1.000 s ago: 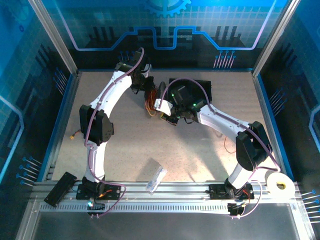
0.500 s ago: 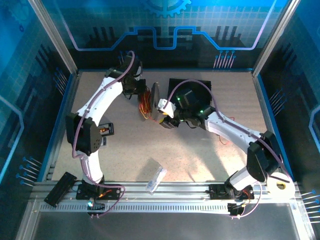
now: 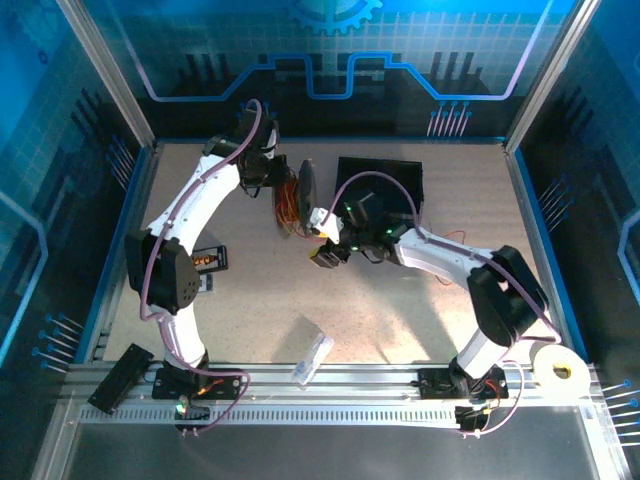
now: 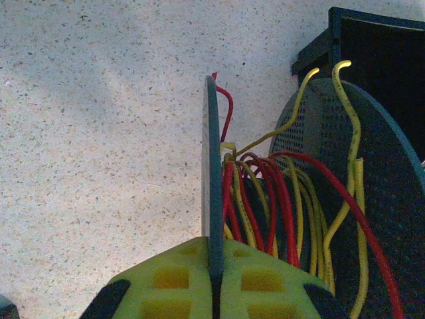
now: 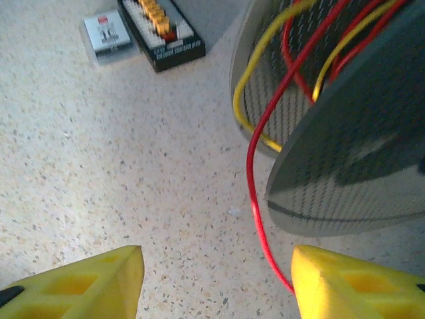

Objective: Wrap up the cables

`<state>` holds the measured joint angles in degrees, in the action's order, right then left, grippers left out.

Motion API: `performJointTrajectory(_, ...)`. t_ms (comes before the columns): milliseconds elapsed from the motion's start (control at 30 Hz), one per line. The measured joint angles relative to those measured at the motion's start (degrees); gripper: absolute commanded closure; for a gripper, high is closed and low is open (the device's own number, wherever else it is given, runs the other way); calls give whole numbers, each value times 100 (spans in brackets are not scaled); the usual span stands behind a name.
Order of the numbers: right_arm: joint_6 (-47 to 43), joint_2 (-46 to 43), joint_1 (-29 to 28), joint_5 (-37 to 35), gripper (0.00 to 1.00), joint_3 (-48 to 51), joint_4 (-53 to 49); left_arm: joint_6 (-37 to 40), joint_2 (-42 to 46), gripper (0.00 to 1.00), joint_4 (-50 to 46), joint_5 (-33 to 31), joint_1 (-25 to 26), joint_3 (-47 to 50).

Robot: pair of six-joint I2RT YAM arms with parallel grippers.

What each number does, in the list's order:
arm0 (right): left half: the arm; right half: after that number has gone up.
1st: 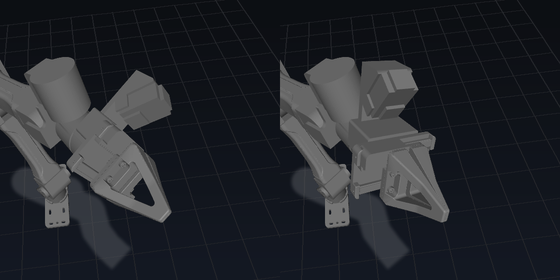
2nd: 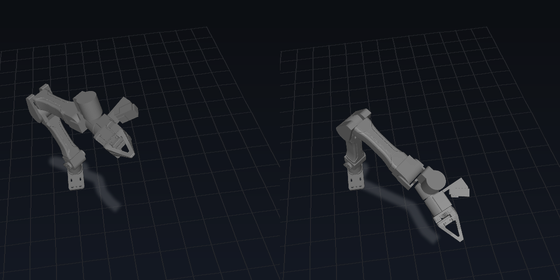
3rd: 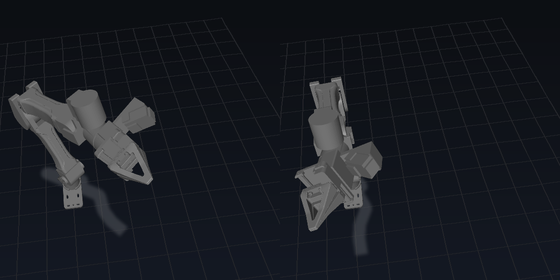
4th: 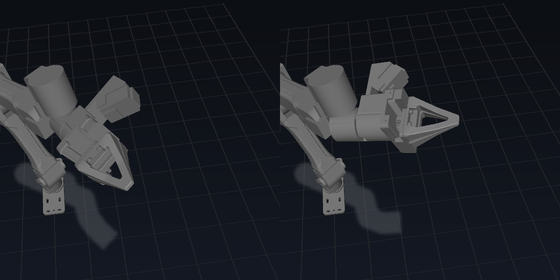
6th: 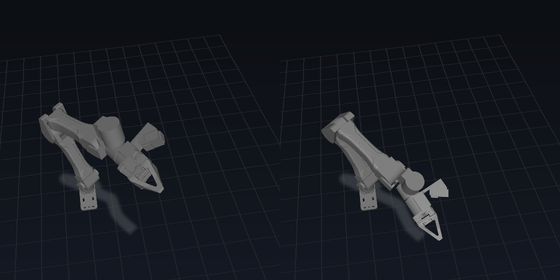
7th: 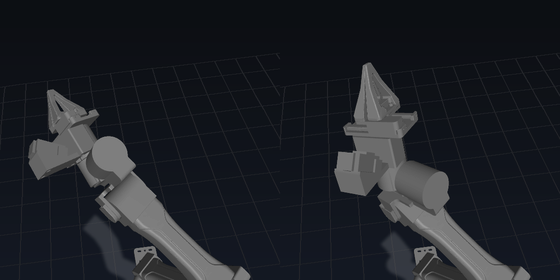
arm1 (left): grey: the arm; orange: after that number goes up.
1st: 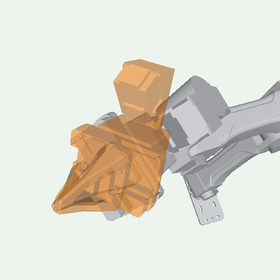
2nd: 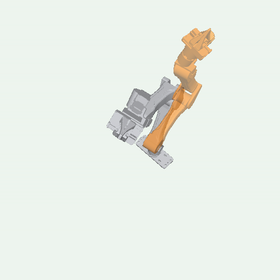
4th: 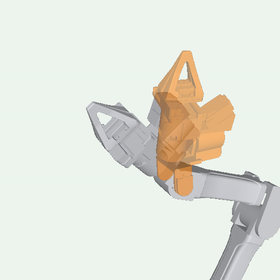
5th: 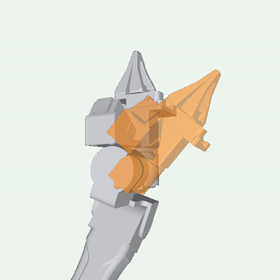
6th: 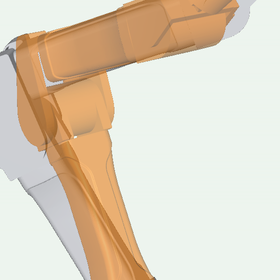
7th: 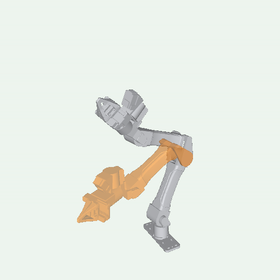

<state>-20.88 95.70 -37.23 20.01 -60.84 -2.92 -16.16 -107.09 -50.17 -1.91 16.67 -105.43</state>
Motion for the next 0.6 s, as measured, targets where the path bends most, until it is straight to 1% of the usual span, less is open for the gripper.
performJointTrajectory(267,-428,702,-66,-76,47,2,446,11,-116,100,-72,22,0,0)
performJointTrajectory(533,-841,1108,-199,-474,49,0,911,114,-212,100,-144,17,0,-7)
performJointTrajectory(600,-942,1163,-225,-588,53,-2,1014,133,-227,100,-138,15,-2,-9)
